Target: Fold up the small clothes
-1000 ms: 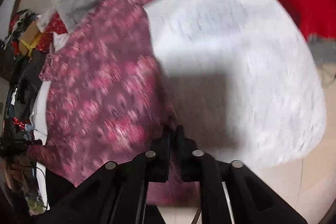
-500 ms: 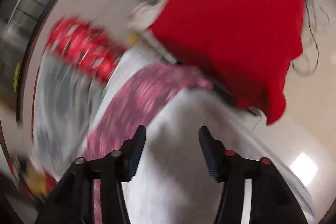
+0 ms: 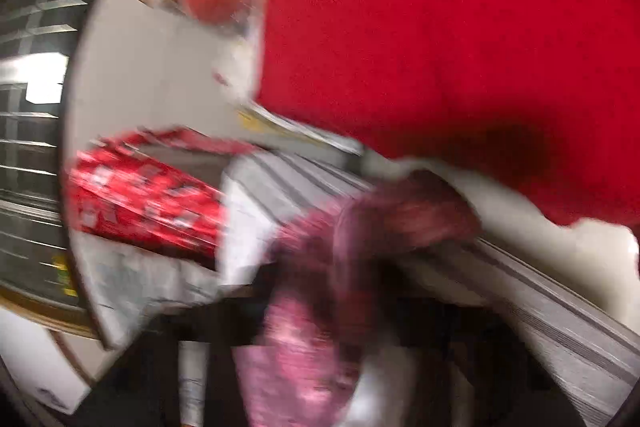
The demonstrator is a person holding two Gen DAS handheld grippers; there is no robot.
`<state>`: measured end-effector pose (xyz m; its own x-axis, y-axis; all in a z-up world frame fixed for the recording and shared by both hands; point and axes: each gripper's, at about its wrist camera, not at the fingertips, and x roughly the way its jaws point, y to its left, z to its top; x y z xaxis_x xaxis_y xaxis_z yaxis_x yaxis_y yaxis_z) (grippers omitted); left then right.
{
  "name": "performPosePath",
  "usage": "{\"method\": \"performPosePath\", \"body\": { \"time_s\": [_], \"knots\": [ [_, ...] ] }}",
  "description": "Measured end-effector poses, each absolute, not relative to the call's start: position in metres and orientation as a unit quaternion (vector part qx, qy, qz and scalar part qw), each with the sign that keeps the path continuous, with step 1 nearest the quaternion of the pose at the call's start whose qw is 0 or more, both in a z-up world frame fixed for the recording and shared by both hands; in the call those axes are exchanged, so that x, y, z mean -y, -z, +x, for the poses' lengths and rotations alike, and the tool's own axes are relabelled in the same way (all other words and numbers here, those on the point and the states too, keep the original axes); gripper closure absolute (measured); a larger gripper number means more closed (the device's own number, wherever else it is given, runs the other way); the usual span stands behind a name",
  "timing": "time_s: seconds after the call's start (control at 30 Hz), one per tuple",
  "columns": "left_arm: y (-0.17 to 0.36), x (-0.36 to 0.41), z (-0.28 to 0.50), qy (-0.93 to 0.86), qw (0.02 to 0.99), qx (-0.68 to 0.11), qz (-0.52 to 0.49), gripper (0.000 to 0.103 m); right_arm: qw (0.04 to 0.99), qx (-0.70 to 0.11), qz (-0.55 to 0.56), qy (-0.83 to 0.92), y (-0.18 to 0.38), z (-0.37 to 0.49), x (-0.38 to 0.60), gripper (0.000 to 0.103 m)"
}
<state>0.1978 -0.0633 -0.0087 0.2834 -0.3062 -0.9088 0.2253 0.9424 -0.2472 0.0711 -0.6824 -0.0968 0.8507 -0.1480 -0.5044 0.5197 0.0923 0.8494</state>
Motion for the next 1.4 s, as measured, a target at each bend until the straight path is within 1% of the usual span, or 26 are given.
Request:
{"method": "performPosePath", "body": {
  "time_s": [0.1, 0.13, 0.2, 0.27, 0.33, 0.5, 0.63, 0.77, 0.93, 1.2, 1.27, 1.37, 1.4],
  "knots": [
    [-0.002, 0.066, 0.209, 0.163, 0.812, -0.558, -0.041, 0.044, 0.773, -0.12, 0.565, 0.262, 0.052, 0.059, 0.682, 0.096],
    [-0.003, 0.067, 0.211, 0.159, 0.817, -0.553, -0.04, 0.044, 0.781, -0.127, 0.547, 0.274, 0.044, 0.059, 0.682, 0.097],
    [0.002, 0.069, 0.218, 0.146, 0.82, -0.552, -0.037, 0.042, 0.785, -0.168, 0.514, 0.302, 0.037, 0.064, 0.684, 0.097],
    [0.019, 0.068, 0.224, 0.135, 0.807, -0.573, -0.045, 0.042, 0.78, -0.208, 0.49, 0.327, 0.037, 0.069, 0.683, 0.097],
    [0.03, 0.069, 0.228, 0.132, 0.798, -0.586, -0.051, 0.042, 0.788, -0.214, 0.47, 0.336, 0.029, 0.073, 0.676, 0.097],
    [0.026, 0.063, 0.227, 0.147, 0.798, -0.58, -0.07, 0.04, 0.843, -0.227, 0.402, 0.274, -0.008, 0.101, 0.633, 0.096],
    [0.025, 0.046, 0.227, 0.162, 0.785, -0.586, -0.116, 0.04, 0.879, -0.256, 0.356, 0.186, -0.032, 0.141, 0.572, 0.096],
    [0.022, 0.032, 0.228, 0.178, 0.771, -0.592, -0.157, 0.04, 0.897, -0.289, 0.319, 0.103, -0.042, 0.181, 0.496, 0.096],
    [0.015, 0.016, 0.227, 0.192, 0.766, -0.59, -0.17, 0.04, 0.9, -0.33, 0.284, 0.028, -0.036, 0.219, 0.403, 0.096],
    [0.005, -0.02, 0.234, 0.201, 0.767, -0.577, -0.194, 0.04, 0.892, -0.381, 0.236, -0.062, -0.023, 0.255, 0.262, 0.096],
    [0.004, -0.03, 0.236, 0.199, 0.767, -0.575, -0.203, 0.04, 0.885, -0.394, 0.234, -0.081, -0.017, 0.259, 0.233, 0.091],
    [0.004, -0.042, 0.235, 0.199, 0.763, -0.576, -0.217, 0.04, 0.86, -0.436, 0.242, -0.109, 0.005, 0.259, 0.194, 0.082],
    [0.004, -0.044, 0.234, 0.2, 0.762, -0.576, -0.22, 0.04, 0.848, -0.455, 0.245, -0.122, 0.014, 0.253, 0.18, 0.075]
  ]
}}
